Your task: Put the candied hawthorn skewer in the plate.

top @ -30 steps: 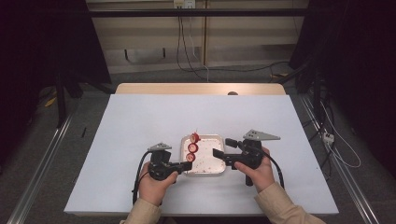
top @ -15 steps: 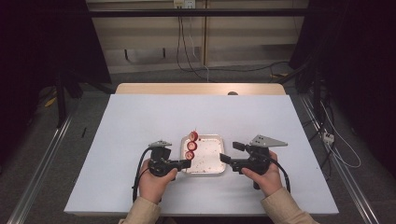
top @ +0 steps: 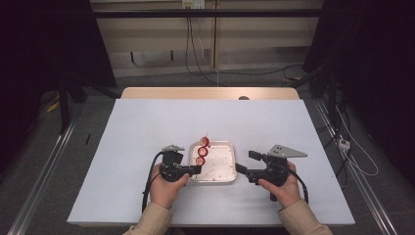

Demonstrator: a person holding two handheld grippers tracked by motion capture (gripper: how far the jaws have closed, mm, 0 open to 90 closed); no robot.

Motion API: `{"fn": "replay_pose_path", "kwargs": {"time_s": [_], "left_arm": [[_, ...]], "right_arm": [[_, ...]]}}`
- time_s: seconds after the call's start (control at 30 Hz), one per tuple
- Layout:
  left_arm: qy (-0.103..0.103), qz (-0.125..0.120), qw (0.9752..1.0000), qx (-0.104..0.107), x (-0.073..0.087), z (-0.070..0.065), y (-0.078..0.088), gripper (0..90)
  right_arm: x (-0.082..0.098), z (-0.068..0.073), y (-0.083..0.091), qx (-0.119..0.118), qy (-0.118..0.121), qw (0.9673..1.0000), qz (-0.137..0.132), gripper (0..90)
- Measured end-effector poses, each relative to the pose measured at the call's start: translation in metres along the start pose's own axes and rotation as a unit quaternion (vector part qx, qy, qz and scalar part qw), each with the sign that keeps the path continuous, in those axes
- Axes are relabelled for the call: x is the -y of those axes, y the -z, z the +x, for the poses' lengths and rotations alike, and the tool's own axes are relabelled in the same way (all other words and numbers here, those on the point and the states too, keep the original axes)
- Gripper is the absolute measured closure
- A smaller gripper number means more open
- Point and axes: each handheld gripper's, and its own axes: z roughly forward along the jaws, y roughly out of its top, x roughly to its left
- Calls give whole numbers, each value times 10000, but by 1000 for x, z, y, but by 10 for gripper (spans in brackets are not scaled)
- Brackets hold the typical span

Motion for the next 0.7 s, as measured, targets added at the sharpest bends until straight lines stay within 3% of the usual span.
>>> {"fn": "replay_pose_path", "kwargs": {"time_s": [0.7], "left_arm": [[-107, 281, 9991, -305, -5, 1, -18, 895]], "right_arm": [[4, -3, 5, 22, -111, 9999, -88, 196]]}}
